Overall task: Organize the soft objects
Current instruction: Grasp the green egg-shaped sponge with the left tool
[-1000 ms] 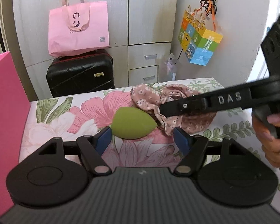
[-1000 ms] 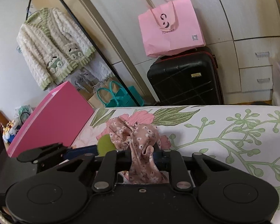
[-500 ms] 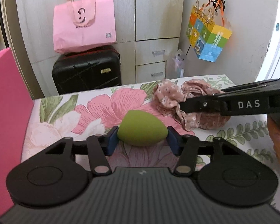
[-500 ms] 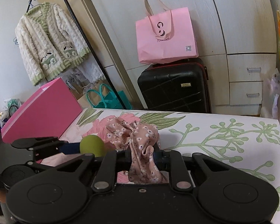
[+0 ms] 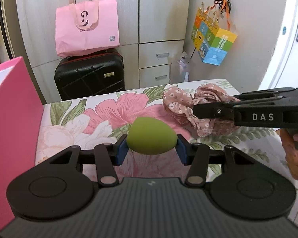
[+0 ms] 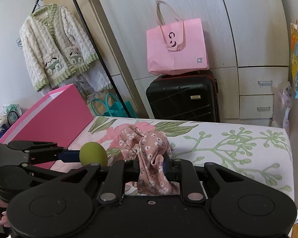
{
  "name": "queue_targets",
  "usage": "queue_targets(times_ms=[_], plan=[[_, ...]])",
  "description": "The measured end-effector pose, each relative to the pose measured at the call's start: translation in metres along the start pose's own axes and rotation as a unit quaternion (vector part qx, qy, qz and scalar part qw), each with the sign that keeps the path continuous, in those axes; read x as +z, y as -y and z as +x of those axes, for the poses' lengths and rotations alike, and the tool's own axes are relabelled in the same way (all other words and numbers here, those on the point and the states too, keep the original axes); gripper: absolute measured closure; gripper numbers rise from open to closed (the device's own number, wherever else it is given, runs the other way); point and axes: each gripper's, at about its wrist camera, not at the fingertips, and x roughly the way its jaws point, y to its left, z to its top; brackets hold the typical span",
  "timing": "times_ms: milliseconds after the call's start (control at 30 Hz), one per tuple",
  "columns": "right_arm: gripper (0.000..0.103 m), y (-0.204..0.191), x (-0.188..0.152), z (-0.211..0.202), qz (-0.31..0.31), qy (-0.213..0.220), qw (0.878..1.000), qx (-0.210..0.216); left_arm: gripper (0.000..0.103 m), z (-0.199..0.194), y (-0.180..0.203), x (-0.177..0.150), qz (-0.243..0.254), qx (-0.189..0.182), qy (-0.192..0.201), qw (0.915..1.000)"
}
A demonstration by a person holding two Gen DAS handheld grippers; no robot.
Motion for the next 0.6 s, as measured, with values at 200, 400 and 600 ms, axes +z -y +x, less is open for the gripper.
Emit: queue_targets(times_ms=[200, 400, 600], plan=[[0.082, -0.016, -0.007, -0.027, -0.005, 0.004, 1.0, -0.016, 0.054, -0.028, 0.006, -0.01, 0.009, -0.007, -0.001, 0.9999], [0.082, -0.029, -0.016, -0.052, 0.0, -0.006, 1.0, 0.011, 0.053, -0.064, 0.005, -0.028, 0.001, -0.021, 0.014, 0.9997], [0.082, -0.046, -0.04, -0.066, 0.023, -0.017, 0.998, 0.053, 0.053, -0.095, 0.001, -0.045, 0.007, -0.034, 0.003, 0.9994]])
